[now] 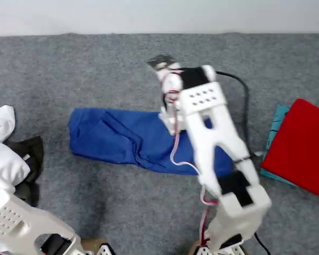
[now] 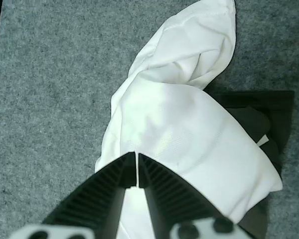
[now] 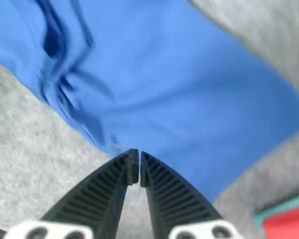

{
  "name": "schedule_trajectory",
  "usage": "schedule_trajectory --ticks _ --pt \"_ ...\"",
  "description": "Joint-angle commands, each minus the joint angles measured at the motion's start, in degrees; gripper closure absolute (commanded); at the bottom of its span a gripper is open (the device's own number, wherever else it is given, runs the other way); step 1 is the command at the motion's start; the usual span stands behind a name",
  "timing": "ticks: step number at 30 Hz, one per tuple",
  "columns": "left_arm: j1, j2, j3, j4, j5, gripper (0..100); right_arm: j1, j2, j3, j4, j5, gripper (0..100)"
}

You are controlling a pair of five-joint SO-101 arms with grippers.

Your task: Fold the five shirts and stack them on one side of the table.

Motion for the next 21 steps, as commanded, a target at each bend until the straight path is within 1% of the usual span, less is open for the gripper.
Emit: schedule_trajectory --ticks 1,5,7,9,11,13,21 --pt "-0.18 -4.22 -0.75 1.14 -0.53 98 5.67 -9.45 7.47 -0.13 -2.46 98.8" --pt "-0.09 -8.18 0.57 1.14 -0.44 98 11.56 -11.91 16.88 -8.13 -3.16 98.3" --pt "0.26 -10.11 2.07 1.14 -0.53 98 13.32 -12.00 20.66 -12.18 -3.25 95.7" --pt "0.53 -11.34 3.65 1.14 -0.79 98 13.93 -12.00 23.91 -15.52 -5.01 87.3" --pt "0.53 -12.31 5.23 1.14 -0.79 98 14.20 -12.00 26.55 -18.68 -9.85 78.1" --pt "0.53 -12.75 6.37 1.14 -0.79 98 14.20 -12.00 28.84 -21.85 -12.66 73.3" --pt "0.70 -13.19 7.43 1.14 -0.79 98 14.99 -12.00 38.51 -36.79 -12.92 73.1"
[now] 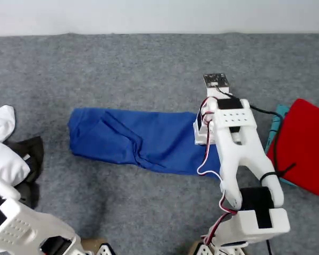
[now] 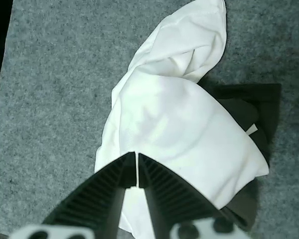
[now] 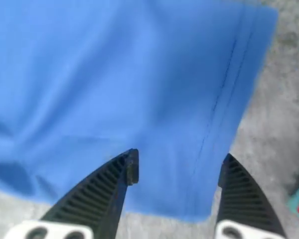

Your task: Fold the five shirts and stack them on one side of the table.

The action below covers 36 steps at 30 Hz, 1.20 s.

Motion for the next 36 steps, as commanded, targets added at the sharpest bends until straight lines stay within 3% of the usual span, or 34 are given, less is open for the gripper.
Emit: schedule_trajectory --ticks 1,7,14,19,22,28,36 --pt "0.70 -3.69 -0.31 1.05 -0.79 98 1.71 -3.21 2.64 -6.64 -0.62 73.1" --pt "0.70 -3.43 -0.31 1.05 -0.70 98 5.05 -3.12 8.53 -14.90 -0.35 73.1" --pt "0.79 -3.16 -0.22 1.05 -0.62 98 3.65 2.86 11.25 -20.53 -0.26 73.5" --pt "1.58 -3.25 -0.22 1.05 -0.62 98 3.38 6.81 5.45 -16.22 0.09 89.9" --pt "2.37 -3.43 -0.22 1.05 -0.53 98 3.30 8.31 4.13 -14.29 4.57 99.4" --pt "2.90 -3.60 -0.22 1.05 -0.53 98 7.25 7.08 2.46 -9.98 8.88 98.8" --pt "2.81 -3.69 -0.22 1.05 -0.53 98 19.03 -0.31 -3.69 -3.56 24.26 98.8"
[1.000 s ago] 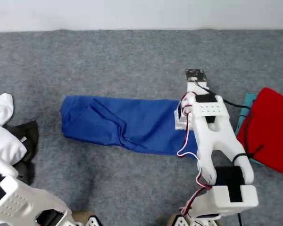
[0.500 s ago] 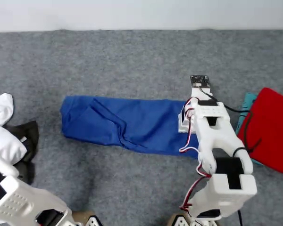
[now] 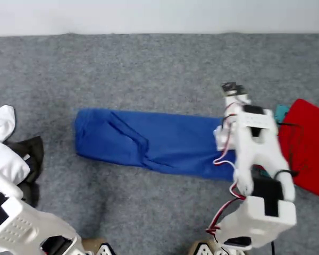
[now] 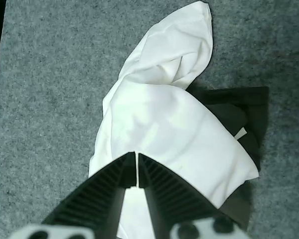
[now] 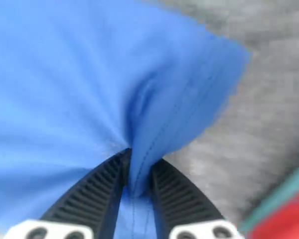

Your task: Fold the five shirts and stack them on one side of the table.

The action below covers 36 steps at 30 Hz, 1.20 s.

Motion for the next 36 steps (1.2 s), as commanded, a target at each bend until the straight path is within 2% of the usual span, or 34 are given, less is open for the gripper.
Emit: schedule_trajectory --ticks 1,4,7,12,16,25,30,36 --pt "0.35 -3.69 -0.22 1.05 -0.53 98 5.93 -5.14 -6.33 2.86 6.86 98.8" --pt "0.35 -3.69 -0.22 1.05 -0.53 98 6.81 -5.85 -10.37 8.04 10.37 98.8" --pt "0.44 -3.69 -0.22 1.05 -0.53 98 2.42 -5.93 -15.38 15.78 11.60 98.8" --pt "0.44 -3.69 -0.31 1.05 -0.53 98 -10.24 -5.93 -23.65 26.07 11.16 98.8" --pt "0.44 -3.69 -0.31 1.05 -0.53 98 -20.79 -5.85 -29.71 30.46 10.11 98.8" --pt "0.44 -3.69 -0.57 0.97 1.14 98 -36.35 -0.48 -37.63 23.69 5.54 98.9" --pt "1.23 -3.69 -0.57 0.97 1.93 98 -41.45 6.29 -41.58 17.54 4.22 98.9" --pt "3.25 -3.69 -0.31 0.97 1.93 98 -44.00 17.36 -50.99 14.55 4.40 98.9"
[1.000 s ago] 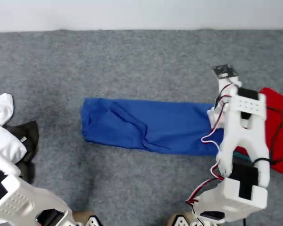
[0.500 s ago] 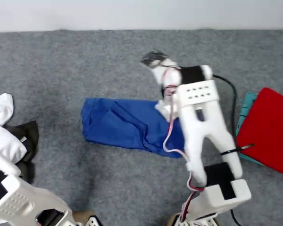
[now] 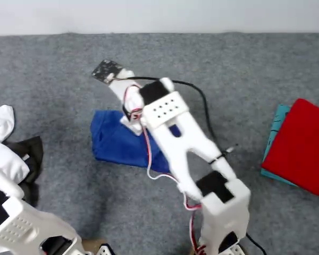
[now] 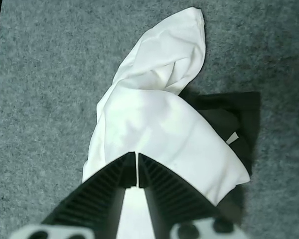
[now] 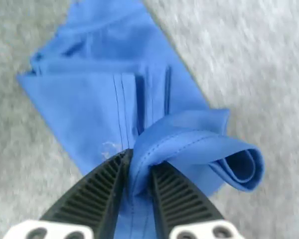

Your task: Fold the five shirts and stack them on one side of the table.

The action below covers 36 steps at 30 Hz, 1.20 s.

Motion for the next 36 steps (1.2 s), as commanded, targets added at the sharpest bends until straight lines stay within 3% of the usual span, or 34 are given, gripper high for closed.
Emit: schedule_trajectory --ticks 1,10,17,23,28,32,36 --pt "1.58 -3.69 -0.31 0.97 0.53 98 -1.45 4.53 -9.49 -1.19 -0.35 98.9" --pt "3.16 -3.69 -0.22 0.97 0.62 98 -5.93 19.12 -27.78 1.45 -0.35 97.8" --pt "3.16 -3.25 -0.22 0.97 0.62 98 -9.10 22.90 -36.66 6.20 -0.44 76.4" --pt "3.16 -3.16 -0.22 0.97 0.62 98 -6.81 22.81 -44.31 15.96 -0.18 81.4" --pt "3.16 -3.16 -0.13 0.97 0.62 98 -2.59 23.16 -46.51 23.96 -0.09 99.0" --pt "3.08 -3.16 -0.13 0.97 0.62 98 1.19 22.55 -41.41 23.87 -0.09 98.8" --pt "2.99 -3.16 -0.13 0.97 0.62 98 0.31 22.99 -36.48 23.78 -0.09 98.8"
